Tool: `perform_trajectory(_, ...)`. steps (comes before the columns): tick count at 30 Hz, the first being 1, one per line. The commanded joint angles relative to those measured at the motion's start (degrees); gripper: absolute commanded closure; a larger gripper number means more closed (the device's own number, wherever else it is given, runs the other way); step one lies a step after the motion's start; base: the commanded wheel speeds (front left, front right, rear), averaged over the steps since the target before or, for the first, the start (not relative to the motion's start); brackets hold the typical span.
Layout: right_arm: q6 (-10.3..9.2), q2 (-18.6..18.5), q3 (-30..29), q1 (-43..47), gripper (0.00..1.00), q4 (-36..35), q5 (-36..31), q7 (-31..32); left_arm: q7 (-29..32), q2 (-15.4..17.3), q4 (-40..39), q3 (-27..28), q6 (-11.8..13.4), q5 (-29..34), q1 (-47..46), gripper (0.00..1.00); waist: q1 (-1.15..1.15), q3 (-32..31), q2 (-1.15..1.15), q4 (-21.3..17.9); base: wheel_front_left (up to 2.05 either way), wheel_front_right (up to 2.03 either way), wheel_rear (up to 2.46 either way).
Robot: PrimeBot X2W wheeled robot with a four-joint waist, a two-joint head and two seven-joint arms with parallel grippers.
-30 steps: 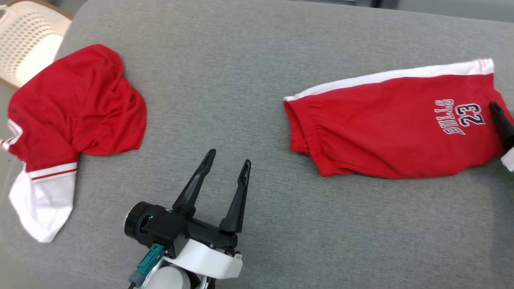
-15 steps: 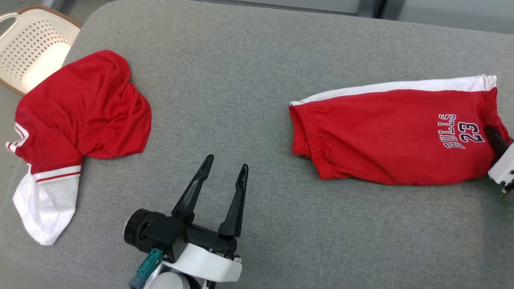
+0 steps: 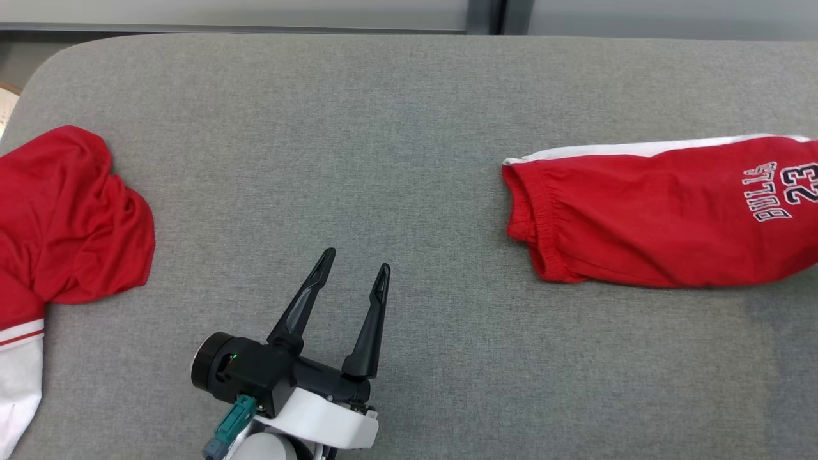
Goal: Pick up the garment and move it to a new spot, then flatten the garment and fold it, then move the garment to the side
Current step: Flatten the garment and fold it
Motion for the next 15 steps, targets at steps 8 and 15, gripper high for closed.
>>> perform_trajectory(8, -0.1, 4.18, 2.45, -5.13, 1.0, -6.73, -10.6, -2.12, -0.01, 0.19, 1.28, 0.51, -0.5, 0.35, -0.86, 0.0, 0.0, -1.57, 0.0, -1.89, 0.0, 0.0, 0.0)
perform_trajectory(15, -0.1, 9.2, 1.91, -2.68, 1.0, -13.94, -15.52, 0.69, -0.01, 0.18, 1.18, 0.59, -0.06, -0.56, 0.33, 0.0, 0.0, -3.32, 0.0, -0.19, 0.0, 0.0, 0.0)
